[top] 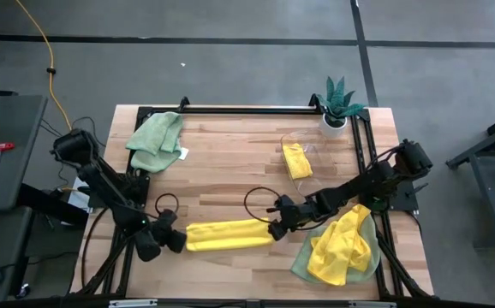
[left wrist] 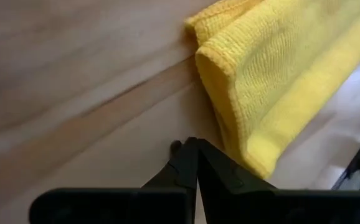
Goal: Fold microfiber towels
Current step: Fold the top yellow microfiber towel
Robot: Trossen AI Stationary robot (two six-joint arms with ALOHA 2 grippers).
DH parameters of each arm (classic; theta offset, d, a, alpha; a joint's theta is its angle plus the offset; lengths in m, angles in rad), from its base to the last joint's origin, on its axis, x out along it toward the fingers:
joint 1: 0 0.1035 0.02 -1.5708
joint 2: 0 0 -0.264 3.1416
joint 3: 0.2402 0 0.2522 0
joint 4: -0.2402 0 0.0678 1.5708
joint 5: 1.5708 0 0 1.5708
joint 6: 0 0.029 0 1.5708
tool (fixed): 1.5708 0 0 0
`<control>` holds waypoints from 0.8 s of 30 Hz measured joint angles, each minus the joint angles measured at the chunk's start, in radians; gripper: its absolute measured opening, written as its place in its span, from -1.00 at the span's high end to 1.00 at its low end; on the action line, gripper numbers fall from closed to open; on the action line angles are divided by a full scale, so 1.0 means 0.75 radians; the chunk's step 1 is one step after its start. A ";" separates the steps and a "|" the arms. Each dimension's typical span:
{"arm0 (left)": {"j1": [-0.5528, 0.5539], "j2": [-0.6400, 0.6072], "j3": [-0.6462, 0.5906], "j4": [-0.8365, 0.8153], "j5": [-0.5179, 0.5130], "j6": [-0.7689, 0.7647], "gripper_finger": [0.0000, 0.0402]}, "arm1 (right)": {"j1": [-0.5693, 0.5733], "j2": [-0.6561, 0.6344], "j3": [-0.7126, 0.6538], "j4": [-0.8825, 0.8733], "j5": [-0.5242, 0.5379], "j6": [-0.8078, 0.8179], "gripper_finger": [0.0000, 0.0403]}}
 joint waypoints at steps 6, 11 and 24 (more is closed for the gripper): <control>0.019 0.027 0.000 0.057 -0.011 -0.036 1.00 | -0.003 0.057 0.000 0.009 -0.033 0.207 -0.02; 0.083 0.026 0.001 0.062 0.047 0.027 1.00 | 0.001 0.136 0.003 0.124 -0.038 0.343 -0.02; 0.351 0.021 0.000 0.078 0.179 0.375 1.00 | 0.016 0.182 0.003 0.216 0.073 0.523 -0.02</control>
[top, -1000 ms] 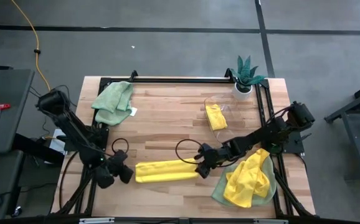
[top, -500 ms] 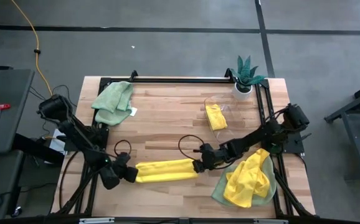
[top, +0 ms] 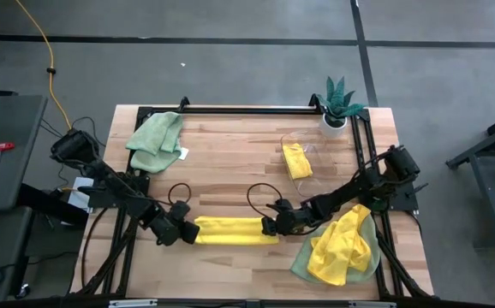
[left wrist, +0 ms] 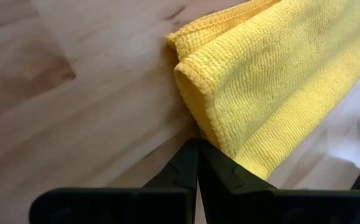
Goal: Fold microfiber towels
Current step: Fold the top yellow microfiber towel
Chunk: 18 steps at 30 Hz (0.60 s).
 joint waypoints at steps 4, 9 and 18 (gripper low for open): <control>0.009 0.002 -0.001 0.025 -0.002 0.033 1.00 | 0.024 0.001 0.000 -0.004 0.033 -0.005 -0.01; 0.003 0.002 -0.001 0.022 -0.006 0.045 1.00 | 0.050 -0.010 0.000 -0.034 0.038 -0.031 0.20; 0.005 0.003 -0.004 0.054 -0.018 0.068 1.00 | 0.044 -0.182 -0.003 -0.168 0.059 -0.186 0.93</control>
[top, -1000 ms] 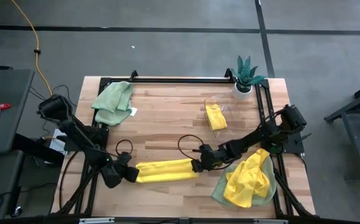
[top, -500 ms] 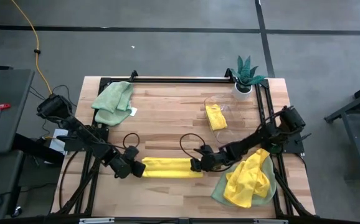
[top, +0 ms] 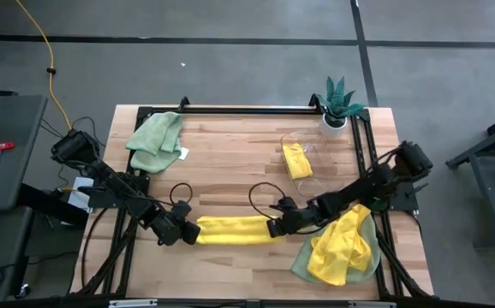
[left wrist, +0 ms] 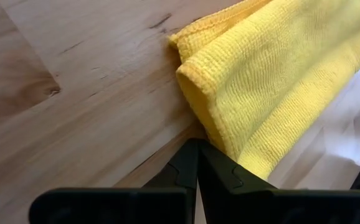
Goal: Fold microfiber towels
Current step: Fold the top yellow microfiber towel
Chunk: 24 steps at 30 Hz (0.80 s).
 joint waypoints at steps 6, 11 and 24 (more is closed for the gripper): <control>0.033 0.003 -0.001 0.023 0.004 0.033 1.00 | -0.031 -0.055 0.001 0.005 0.006 -0.020 0.98; 0.115 0.005 -0.003 0.079 0.008 0.113 1.00 | -0.050 -0.055 0.011 0.011 -0.010 -0.019 0.99; 0.278 0.170 0.049 0.319 0.147 0.358 1.00 | -0.136 -0.056 0.237 -0.249 -0.037 -0.145 1.00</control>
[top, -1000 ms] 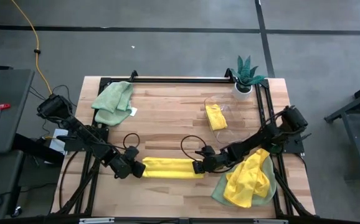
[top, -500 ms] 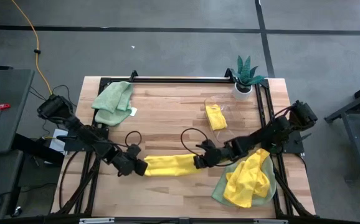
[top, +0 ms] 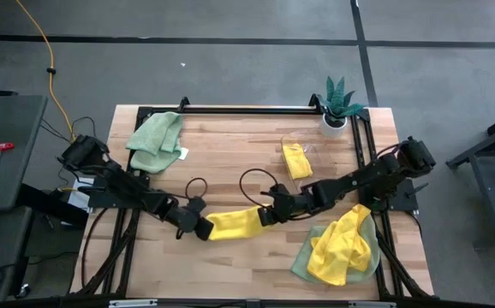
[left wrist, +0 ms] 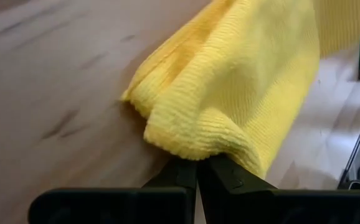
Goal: Fold microfiber towels
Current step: Fold the top yellow microfiber towel
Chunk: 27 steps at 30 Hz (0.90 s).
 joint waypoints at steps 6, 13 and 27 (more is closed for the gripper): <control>0.057 0.119 0.131 0.016 0.007 0.173 1.00 | -0.025 0.000 0.006 0.031 -0.003 -0.002 1.00; 0.100 0.213 0.219 0.025 -0.001 0.260 1.00 | -0.013 0.002 0.006 0.035 -0.031 -0.001 1.00; 0.216 0.216 0.263 0.081 0.010 0.472 1.00 | -0.017 0.227 0.086 0.136 0.003 0.070 1.00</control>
